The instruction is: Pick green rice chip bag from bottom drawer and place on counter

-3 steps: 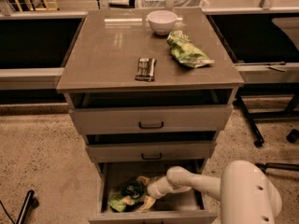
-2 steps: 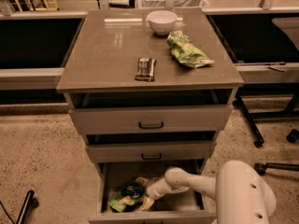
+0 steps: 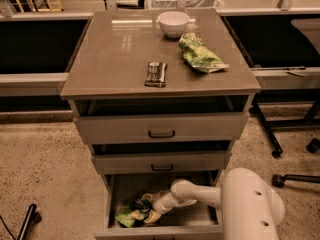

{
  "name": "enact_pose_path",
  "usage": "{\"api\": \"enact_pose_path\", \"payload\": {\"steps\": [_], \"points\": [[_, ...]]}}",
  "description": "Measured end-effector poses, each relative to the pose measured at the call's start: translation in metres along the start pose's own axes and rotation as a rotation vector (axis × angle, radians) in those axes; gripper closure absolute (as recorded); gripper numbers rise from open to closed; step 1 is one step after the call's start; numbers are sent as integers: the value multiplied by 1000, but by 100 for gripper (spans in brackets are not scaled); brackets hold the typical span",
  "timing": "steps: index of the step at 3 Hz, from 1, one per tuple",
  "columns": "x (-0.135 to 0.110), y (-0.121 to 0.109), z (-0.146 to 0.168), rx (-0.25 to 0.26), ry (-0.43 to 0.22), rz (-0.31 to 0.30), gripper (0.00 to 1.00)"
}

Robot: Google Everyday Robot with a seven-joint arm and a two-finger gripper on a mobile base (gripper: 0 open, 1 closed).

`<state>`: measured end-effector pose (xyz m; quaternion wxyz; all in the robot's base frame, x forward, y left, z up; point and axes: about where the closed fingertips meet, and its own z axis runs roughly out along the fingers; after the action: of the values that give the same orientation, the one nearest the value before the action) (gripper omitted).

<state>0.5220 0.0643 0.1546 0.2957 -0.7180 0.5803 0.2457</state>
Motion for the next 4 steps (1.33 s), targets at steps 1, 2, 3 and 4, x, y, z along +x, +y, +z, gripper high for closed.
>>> {"api": "enact_pose_path", "payload": {"steps": [1,2,3,4], "points": [[0,0,2,7,0,-4,60],[-3,0,1,26,-32,-5,84],[-23,2,-12,74,-156,-19,100],[-68,-4,-42,125,-252,-137,100]]}}
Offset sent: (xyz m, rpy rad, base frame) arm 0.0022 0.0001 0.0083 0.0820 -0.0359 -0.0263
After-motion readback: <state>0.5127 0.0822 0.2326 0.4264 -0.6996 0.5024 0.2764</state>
